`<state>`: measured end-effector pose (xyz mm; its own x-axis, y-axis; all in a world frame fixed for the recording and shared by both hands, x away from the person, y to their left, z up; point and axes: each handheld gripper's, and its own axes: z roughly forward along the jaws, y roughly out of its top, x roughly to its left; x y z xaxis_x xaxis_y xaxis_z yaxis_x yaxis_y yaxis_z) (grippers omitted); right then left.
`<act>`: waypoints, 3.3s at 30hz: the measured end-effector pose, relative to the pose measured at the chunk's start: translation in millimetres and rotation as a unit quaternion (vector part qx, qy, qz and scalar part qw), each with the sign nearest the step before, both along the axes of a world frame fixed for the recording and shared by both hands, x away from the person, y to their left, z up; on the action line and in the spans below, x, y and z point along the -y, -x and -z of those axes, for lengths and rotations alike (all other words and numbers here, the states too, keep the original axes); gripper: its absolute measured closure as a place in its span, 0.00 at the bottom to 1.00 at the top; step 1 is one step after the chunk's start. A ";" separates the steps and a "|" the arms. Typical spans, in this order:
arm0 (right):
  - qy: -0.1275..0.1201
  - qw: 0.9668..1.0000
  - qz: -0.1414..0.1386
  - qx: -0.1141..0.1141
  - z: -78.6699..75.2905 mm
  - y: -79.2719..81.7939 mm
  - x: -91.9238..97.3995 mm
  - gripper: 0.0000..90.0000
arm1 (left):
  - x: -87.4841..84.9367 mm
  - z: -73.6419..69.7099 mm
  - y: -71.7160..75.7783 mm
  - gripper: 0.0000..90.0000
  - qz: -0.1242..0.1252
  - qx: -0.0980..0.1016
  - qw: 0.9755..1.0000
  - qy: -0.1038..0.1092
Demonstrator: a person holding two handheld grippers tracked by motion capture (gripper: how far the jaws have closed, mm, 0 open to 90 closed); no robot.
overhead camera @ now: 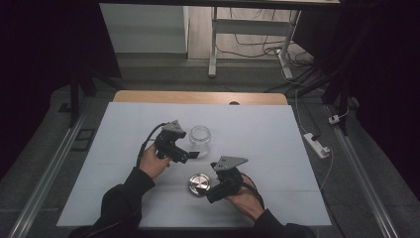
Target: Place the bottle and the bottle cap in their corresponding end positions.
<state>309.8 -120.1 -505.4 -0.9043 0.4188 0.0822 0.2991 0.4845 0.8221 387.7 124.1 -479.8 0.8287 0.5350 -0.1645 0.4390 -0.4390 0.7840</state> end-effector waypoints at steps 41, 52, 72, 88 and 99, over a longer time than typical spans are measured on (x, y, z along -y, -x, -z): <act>-0.001 1.000 0.021 0.016 -25.2 5.0 22.4 0.00 | -33.4 -7.2 69.8 0.00 0.005 0.007 1.000 0.012; -0.007 1.000 0.027 0.010 -31.3 9.1 34.4 0.00 | -54.5 -4.3 93.4 0.00 -0.021 -0.001 1.000 0.007; 0.007 0.996 0.080 0.024 -34.9 23.6 76.0 0.00 | -98.4 5.1 132.8 0.00 -0.087 -0.008 0.996 0.020; 0.013 0.991 0.133 0.029 -33.1 32.6 112.7 0.00 | -140.0 13.3 162.1 0.00 -0.148 -0.015 0.988 0.038; 0.009 0.984 0.173 0.031 -30.2 41.1 140.6 0.00 | -162.4 22.3 182.4 0.00 -0.182 -0.021 0.982 0.040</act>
